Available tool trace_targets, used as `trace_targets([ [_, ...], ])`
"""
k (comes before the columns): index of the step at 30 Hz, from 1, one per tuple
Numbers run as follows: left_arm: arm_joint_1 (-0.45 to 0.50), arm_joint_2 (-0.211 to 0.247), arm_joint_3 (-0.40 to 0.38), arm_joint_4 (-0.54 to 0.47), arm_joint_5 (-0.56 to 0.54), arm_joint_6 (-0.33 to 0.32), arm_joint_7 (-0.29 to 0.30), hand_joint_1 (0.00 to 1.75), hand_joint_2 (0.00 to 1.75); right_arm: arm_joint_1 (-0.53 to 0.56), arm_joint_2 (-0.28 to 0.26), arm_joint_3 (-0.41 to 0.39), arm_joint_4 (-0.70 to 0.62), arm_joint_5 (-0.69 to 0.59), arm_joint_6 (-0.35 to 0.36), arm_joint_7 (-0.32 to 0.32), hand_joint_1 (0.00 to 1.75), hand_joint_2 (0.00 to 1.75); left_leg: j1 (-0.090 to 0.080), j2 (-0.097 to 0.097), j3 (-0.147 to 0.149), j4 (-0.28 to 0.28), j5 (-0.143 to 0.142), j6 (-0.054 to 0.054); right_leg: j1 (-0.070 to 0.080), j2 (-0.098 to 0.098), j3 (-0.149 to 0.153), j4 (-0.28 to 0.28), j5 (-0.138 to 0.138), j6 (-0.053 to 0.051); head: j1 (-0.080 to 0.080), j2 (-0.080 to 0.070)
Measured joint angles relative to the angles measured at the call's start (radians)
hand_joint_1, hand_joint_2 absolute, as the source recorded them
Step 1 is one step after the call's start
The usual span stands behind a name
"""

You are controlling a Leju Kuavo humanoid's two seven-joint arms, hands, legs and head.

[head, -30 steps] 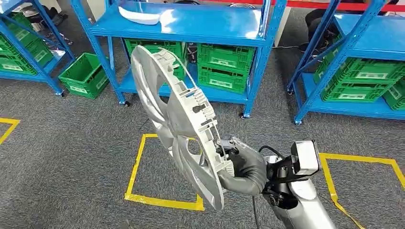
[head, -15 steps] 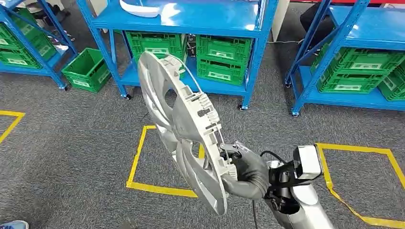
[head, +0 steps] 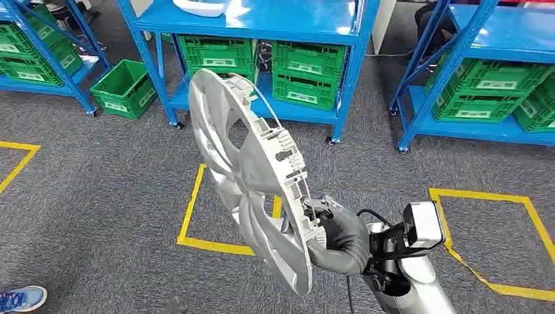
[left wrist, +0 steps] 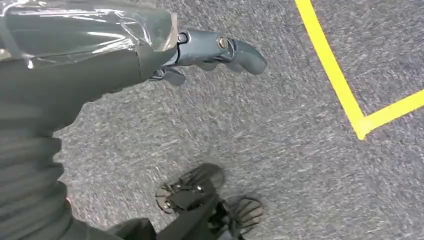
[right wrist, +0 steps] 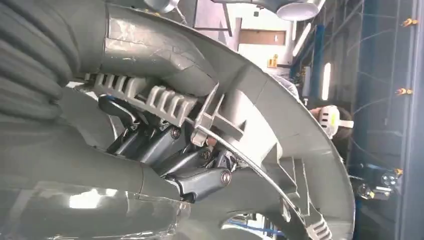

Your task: Take the parts from the cabinet and place them on the table.

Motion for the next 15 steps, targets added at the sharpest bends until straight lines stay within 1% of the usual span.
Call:
trace_targets([
  [1, -0.002, 0.001, 0.0, -0.003, 0.0, 0.0, 0.0, 0.0, 1.75, -0.001, -0.001, -0.001, 0.0, 0.0, 0.001, 0.0, 1.75, 1.75, -0.001, 0.0, -0.019, 0.0, 0.012, 0.009, 0.001, 0.001, -0.031, 0.066, -0.061, -0.012, 0.002, 0.0],
  [2, -0.001, 0.0, -0.001, -0.004, 0.0, 0.0, 0.0, 0.0, 1.75, 0.001, -0.002, -0.002, 0.0, 0.0, 0.001, 0.0, 1.75, 1.75, -0.003, 0.0, -0.032, 0.001, 0.021, 0.01, 0.0, 0.001, -0.063, 0.147, -0.111, -0.019, 0.001, 0.0],
  [3, -0.001, 0.0, -0.001, -0.003, 0.0, 0.0, 0.001, 0.0, 1.75, 0.003, -0.003, -0.002, 0.0, 0.0, 0.001, 0.0, 1.75, 1.75, -0.004, 0.0, -0.047, 0.001, 0.032, 0.012, 0.0, 0.001, -0.092, 0.238, -0.153, -0.02, 0.001, 0.0],
  [4, 0.0, 0.0, -0.002, -0.003, -0.002, -0.001, 0.001, 0.0, 1.75, 0.005, -0.005, -0.002, 0.0, 0.0, 0.001, 0.0, 1.75, 1.75, -0.006, 0.0, -0.062, 0.003, 0.041, 0.011, 0.0, 0.001, -0.109, 0.305, -0.173, -0.014, 0.001, 0.0],
  [5, 0.001, -0.001, -0.002, -0.004, -0.003, -0.001, 0.001, 0.0, 1.75, 0.006, -0.005, -0.002, 0.0, 0.0, 0.001, 0.0, 1.75, 1.75, -0.007, 0.0, -0.075, 0.004, 0.051, 0.011, 0.0, 0.001, -0.103, 0.327, -0.17, -0.005, 0.001, 0.0],
  [6, 0.001, -0.001, -0.002, -0.003, -0.003, -0.001, 0.001, 0.0, 1.75, 0.006, -0.006, -0.002, 0.0, 0.0, 0.001, 0.0, 1.75, 1.75, -0.007, 0.0, -0.087, 0.005, 0.059, 0.008, 0.0, 0.001, -0.074, 0.299, -0.152, 0.005, 0.001, 0.0],
  [7, 0.001, -0.001, -0.002, -0.003, -0.003, -0.001, 0.001, 0.0, 1.75, 0.005, -0.007, -0.002, 0.0, 0.0, 0.002, -0.002, 1.75, 1.75, -0.007, 0.0, -0.099, 0.008, 0.066, 0.006, 0.0, 0.001, -0.021, 0.227, -0.121, 0.016, 0.001, 0.0],
  [8, 0.001, -0.002, -0.002, -0.004, -0.003, 0.0, 0.001, 0.0, 1.75, 0.003, -0.008, -0.002, 0.0, 0.0, 0.003, -0.005, 1.75, 1.75, -0.007, -0.001, -0.109, 0.013, 0.072, 0.003, 0.0, 0.0, 0.039, 0.138, -0.098, 0.02, 0.001, 0.0],
  [9, 0.001, -0.003, -0.002, -0.004, -0.003, 0.0, 0.001, 0.0, 1.75, 0.0, -0.008, -0.002, 0.0, 0.0, 0.004, -0.008, 1.75, 1.75, -0.006, -0.002, -0.119, 0.023, 0.077, -0.001, 0.0, 0.0, 0.114, 0.024, -0.092, 0.013, 0.002, 0.0],
  [10, 0.001, -0.005, -0.002, -0.004, -0.003, 0.0, 0.002, 0.0, 1.75, -0.004, -0.008, -0.002, 0.0, 0.0, 0.004, -0.01, 1.75, 1.75, -0.012, -0.002, -0.131, 0.028, 0.08, -0.007, 0.006, 0.0, 0.15, -0.029, -0.116, 0.002, 0.001, 0.0],
  [11, 0.002, -0.005, -0.002, -0.004, -0.003, 0.0, 0.002, 0.0, 1.75, -0.005, -0.009, -0.002, 0.0, -0.002, 0.004, -0.012, 1.75, 1.75, -0.01, -0.001, -0.133, 0.027, 0.091, -0.015, 0.008, 0.001, 0.139, -0.024, -0.107, -0.006, -0.002, 0.0],
  [12, 0.002, -0.006, -0.002, -0.004, -0.003, 0.0, 0.002, 0.0, 1.75, -0.007, -0.01, -0.002, 0.001, -0.003, 0.004, -0.014, 1.75, 1.75, -0.008, -0.001, -0.135, 0.029, 0.096, -0.019, 0.011, 0.002, 0.133, -0.027, -0.105, -0.01, 0.004, 0.0],
  [13, 0.003, -0.007, -0.002, -0.004, -0.003, 0.0, 0.002, 0.0, 1.75, -0.008, -0.01, -0.002, 0.001, -0.003, 0.004, -0.015, 1.75, 1.75, -0.006, -0.001, -0.137, 0.028, 0.104, -0.026, 0.013, 0.002, 0.128, -0.023, -0.101, -0.015, 0.002, 0.0],
  [14, 0.004, -0.007, -0.002, -0.004, -0.003, 0.0, 0.002, 0.0, 1.75, -0.008, -0.01, -0.002, 0.001, -0.003, 0.004, -0.016, 1.75, 1.75, -0.009, -0.003, -0.141, 0.028, 0.109, -0.033, 0.008, 0.002, 0.121, -0.028, -0.092, -0.027, 0.003, 0.0],
  [15, 0.004, -0.006, -0.002, -0.005, -0.003, 0.0, 0.003, 0.0, 1.75, -0.011, -0.009, -0.001, 0.001, -0.004, 0.004, -0.017, 1.75, 1.75, -0.003, -0.006, -0.151, 0.041, 0.084, -0.04, -0.002, -0.002, 0.121, -0.03, -0.082, -0.035, 0.003, 0.0],
])
